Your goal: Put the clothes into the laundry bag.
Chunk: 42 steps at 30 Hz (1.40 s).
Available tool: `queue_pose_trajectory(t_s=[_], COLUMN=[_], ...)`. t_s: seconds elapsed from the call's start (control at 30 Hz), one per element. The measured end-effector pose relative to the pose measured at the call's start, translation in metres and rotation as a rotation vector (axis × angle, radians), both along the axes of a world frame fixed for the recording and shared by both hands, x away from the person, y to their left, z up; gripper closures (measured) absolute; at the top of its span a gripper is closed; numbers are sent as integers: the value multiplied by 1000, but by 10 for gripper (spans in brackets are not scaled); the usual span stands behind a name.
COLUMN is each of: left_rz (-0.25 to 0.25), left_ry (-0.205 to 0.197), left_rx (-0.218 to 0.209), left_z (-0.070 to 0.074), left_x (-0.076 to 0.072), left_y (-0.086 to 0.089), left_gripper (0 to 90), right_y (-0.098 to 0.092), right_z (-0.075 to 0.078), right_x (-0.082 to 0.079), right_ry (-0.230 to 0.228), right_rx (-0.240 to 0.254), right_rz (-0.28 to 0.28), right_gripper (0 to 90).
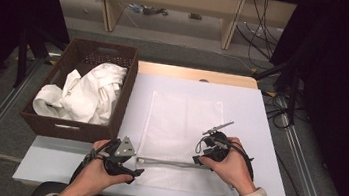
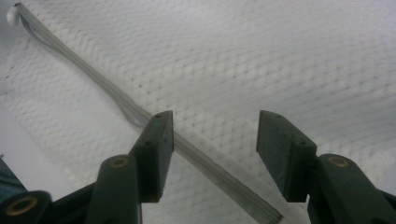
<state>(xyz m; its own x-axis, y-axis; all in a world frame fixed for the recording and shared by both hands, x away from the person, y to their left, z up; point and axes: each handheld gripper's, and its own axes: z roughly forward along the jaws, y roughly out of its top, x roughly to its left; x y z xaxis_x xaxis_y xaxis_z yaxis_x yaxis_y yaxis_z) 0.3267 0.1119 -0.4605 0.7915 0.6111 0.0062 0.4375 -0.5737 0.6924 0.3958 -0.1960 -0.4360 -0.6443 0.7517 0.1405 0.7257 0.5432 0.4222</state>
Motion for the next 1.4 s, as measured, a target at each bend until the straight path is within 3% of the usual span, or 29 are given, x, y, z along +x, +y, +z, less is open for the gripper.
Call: queue_pose_trajectory(t_s=[0.3,0.47,0.77,0.93,1.1,1.23,1.27,1.4], left_rz=[15,10,18,15,19,14,15,14], left_ry=[12,13,18,21,18,19,20,22], left_rx=[-2,-9,-3,-8,-3,-7,-7,-8], left_z=[-1,-1,-2,-2,-2,-2,-2,-2], left_x=[0,0,0,1,0,0,0,0], left_y=[0,-1,-1,-1,-1,-1,-1,-1], left_gripper=[265,265,265,266,266,266,266,267], right_y=[17,24,29,29,31,31,31,29], right_z=[-5,-10,-21,-24,-23,-24,-23,-21], right_x=[1,0,-1,-1,-4,-3,-4,-2], right_ry=[-9,-5,-6,20,10,-4,1,-26], right_rx=[-9,-39,-99,-128,-172,-171,-162,-151], right_rz=[56,91,100,113,125,132,101,94], right_gripper=[420,392,395,386,397,409,440,508])
